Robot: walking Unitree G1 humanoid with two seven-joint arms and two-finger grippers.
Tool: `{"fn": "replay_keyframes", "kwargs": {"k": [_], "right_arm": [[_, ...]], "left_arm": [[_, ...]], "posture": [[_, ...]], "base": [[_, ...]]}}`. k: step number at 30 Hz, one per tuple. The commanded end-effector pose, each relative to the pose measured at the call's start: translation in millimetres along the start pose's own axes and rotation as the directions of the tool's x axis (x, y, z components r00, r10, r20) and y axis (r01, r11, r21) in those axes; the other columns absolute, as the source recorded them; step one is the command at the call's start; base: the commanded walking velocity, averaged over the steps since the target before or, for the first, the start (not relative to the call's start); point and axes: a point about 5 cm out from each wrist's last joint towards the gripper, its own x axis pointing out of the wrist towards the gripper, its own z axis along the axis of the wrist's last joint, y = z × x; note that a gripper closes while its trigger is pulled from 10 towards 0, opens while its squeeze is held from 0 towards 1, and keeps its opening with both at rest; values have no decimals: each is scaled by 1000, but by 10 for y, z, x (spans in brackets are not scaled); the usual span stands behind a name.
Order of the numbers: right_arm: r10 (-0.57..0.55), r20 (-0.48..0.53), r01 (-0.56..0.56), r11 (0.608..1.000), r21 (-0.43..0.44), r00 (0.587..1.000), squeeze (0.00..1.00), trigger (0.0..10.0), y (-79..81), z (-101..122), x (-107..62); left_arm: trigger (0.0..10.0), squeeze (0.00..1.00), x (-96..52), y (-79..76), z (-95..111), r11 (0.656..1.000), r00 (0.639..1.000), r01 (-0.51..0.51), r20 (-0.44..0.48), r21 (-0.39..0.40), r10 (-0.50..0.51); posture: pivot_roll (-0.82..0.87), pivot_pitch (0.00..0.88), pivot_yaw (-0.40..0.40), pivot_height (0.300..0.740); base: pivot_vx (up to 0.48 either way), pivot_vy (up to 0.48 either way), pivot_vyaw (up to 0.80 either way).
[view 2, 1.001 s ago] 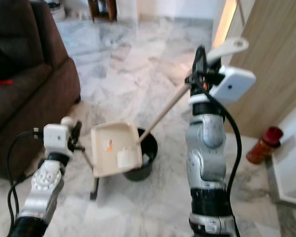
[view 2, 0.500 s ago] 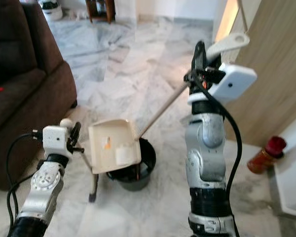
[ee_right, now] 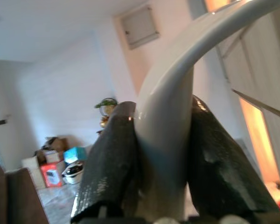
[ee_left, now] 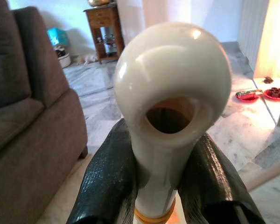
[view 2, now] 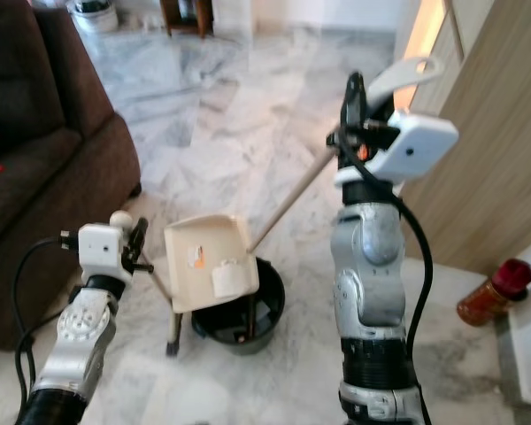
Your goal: Sweep floor
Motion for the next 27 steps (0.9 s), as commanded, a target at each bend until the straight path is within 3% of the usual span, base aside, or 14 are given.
{"fn": "replay_keyframes", "kwargs": {"k": [1,13,19,22,25,27], "right_arm": [[58,105,-58,998,-6,993,0,10000,135,189,29],[163,191,-158,987,-41,968,0,10000,398,303,-20],[246,222,-233,969,-83,944,0,10000,668,309,-102],[340,219,-318,939,-129,914,0,10000,827,286,-184],[374,218,-347,925,-154,901,0,10000,877,281,-212],[459,198,-416,882,-221,866,0,10000,977,238,-292]], "left_arm": [[10000,0,16,21,82,1000,999,-5,42,-8,5],[10000,0,18,21,90,1000,999,-3,47,-10,3],[10000,0,18,4,95,1000,999,4,51,-12,-4],[10000,0,17,6,98,1000,999,2,53,-15,-2],[10000,0,15,6,98,1000,999,1,54,-15,0],[10000,0,0,-7,89,1000,999,4,52,-16,-3]], "posture": [[80,137,46,740],[80,130,47,740],[85,116,46,740],[89,118,42,740],[89,119,41,740],[86,115,39,740]], "base": [[0,0,0],[0,0,0],[0,0,0],[0,0,0],[0,0,0],[0,0,0]]}}
